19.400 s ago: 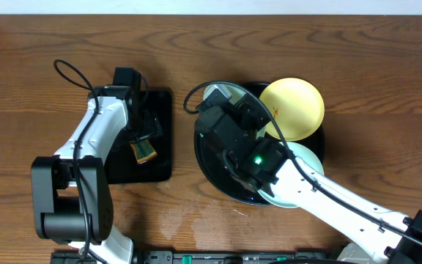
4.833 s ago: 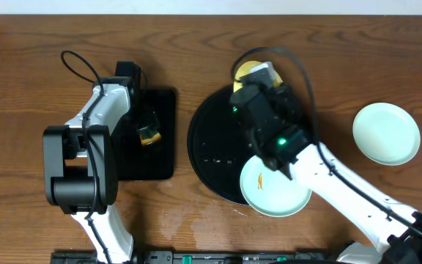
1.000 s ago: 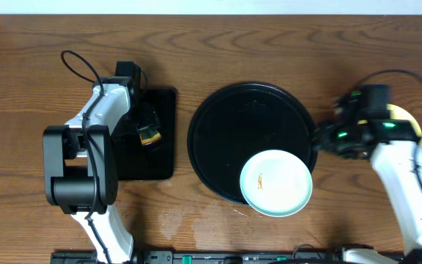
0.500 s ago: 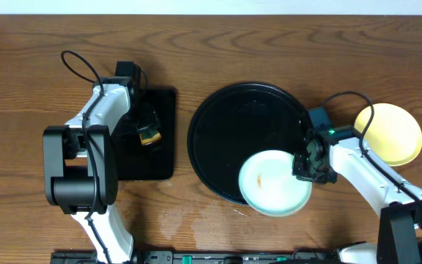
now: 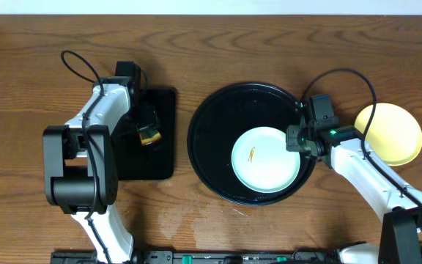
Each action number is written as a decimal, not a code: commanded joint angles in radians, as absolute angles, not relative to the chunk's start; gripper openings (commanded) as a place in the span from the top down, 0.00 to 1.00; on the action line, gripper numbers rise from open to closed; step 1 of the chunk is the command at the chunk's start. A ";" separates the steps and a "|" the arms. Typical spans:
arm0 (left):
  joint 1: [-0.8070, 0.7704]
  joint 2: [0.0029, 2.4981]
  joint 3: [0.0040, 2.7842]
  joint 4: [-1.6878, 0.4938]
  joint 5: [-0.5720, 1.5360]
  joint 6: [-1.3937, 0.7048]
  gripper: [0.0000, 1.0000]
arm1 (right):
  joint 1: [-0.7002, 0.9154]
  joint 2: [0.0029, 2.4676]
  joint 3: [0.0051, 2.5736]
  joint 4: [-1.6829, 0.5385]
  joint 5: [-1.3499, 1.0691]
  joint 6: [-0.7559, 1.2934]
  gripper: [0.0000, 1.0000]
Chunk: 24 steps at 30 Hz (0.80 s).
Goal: Clean dirty plates on tray and stack at the side
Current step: 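Hold the pale green plate with the right gripper on the round tray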
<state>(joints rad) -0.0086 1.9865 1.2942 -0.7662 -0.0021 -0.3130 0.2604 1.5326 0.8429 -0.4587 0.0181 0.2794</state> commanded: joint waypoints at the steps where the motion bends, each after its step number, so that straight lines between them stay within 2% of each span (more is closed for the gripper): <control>1: -0.018 2.031 1.261 -0.764 0.015 -0.307 0.12 | 0.263 1.558 0.855 -0.412 0.026 0.154 0.99; 2: -0.018 2.031 1.261 -0.764 0.015 -0.307 0.12 | 0.262 1.569 0.855 -0.406 0.026 0.148 0.97; 4: -0.018 2.031 1.261 -0.764 0.015 -0.307 0.12 | 0.254 1.582 0.855 -0.429 0.025 0.184 0.72; 5: -0.018 2.031 1.261 -0.764 0.015 -0.307 0.12 | 0.249 1.585 0.855 -0.455 0.025 0.227 0.64; 6: -0.018 2.031 1.261 -0.764 0.015 -0.307 0.12 | 0.243 1.588 0.855 -0.487 0.025 0.279 0.57; 8: -0.018 2.031 1.261 -0.764 0.015 -0.307 0.12 | 0.233 1.588 0.855 -0.556 0.017 0.377 0.54; 12: -0.018 2.031 1.261 -0.764 0.015 -0.307 0.12 | 0.233 1.590 0.850 -0.614 -0.033 0.434 0.59; 17: -0.018 2.031 1.261 -0.764 0.015 -0.307 0.12 | 0.237 1.591 0.810 -0.570 -0.067 0.457 0.89; 19: -0.018 2.031 1.261 -0.764 0.015 -0.307 0.12 | 0.237 1.592 0.782 -0.537 -0.067 0.457 0.90; 20: -0.018 2.031 1.261 -0.764 0.015 -0.307 0.12 | 0.237 1.597 0.762 -0.517 -0.067 0.467 0.87; 22: -0.018 2.031 1.261 -0.764 0.015 -0.307 0.12 | 0.237 1.608 0.727 -0.484 -0.060 0.478 0.86; 24: -0.018 2.031 1.261 -0.764 0.015 -0.307 0.12 | 0.235 1.619 0.699 -0.445 -0.049 0.478 0.96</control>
